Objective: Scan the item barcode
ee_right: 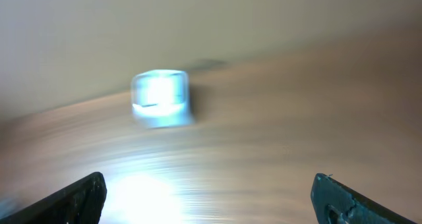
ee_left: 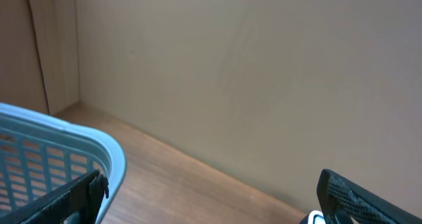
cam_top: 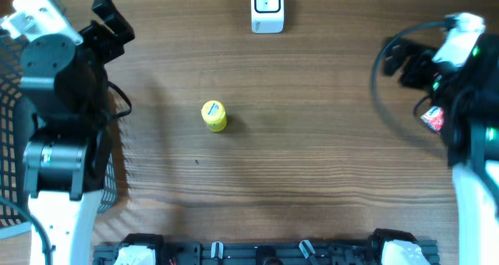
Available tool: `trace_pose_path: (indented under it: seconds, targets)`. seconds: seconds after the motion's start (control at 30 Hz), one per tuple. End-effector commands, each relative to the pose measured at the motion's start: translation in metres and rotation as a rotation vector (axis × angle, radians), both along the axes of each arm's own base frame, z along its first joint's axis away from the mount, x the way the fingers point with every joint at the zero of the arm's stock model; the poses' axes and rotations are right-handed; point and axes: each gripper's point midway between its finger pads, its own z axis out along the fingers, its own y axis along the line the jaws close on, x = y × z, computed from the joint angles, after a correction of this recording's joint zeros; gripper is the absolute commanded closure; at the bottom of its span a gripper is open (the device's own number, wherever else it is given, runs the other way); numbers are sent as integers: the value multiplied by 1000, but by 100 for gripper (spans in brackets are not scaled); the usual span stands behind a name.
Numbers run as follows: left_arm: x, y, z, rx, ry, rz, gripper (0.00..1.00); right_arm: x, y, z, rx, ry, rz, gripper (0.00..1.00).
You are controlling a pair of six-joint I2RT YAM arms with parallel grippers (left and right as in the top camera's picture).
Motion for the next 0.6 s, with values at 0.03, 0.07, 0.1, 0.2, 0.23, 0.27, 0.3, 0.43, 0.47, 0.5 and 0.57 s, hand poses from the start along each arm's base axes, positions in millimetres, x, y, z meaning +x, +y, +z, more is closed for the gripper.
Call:
trace_pose_path:
  seconds: [0.03, 0.07, 0.1, 0.2, 0.23, 0.27, 0.3, 0.43, 0.47, 0.5, 0.57]
  targets:
    - [-35, 1, 34, -14, -107, -6, 0, -53, 128, -9, -28, 11, 582, 0]
    - [-40, 2, 37, -14, -117, -6, 0, -57, 142, -29, -79, 76, 620, 0]
    - [-46, 2, 41, -15, -131, -6, 0, -60, 155, -46, -116, 129, 655, 0]
    - [-70, 4, 58, -20, -192, -7, 0, -64, 233, -123, -306, 331, 818, 0]
    - [-73, 4, 60, -21, -200, -7, 0, -60, 244, -134, -349, 365, 816, 0]
    - [-77, 5, 63, -22, -211, -7, 0, -58, 261, -148, -409, 418, 837, 0]
    - [-82, 5, 67, -23, -224, -7, 0, -57, 277, -159, -481, 463, 884, 0]
    - [-87, 6, 69, -19, -234, -2, 0, -41, 324, -148, -629, 435, 970, 0]
    - [-87, 6, 69, -20, -234, -2, 0, -38, 331, -139, -642, 384, 997, 0]
    - [-87, 6, 69, -20, -234, -2, 0, -36, 333, -136, -651, 361, 1010, 0]
    - [-87, 6, 69, -20, -234, -3, 0, -29, 329, -152, -716, 373, 1016, 0]
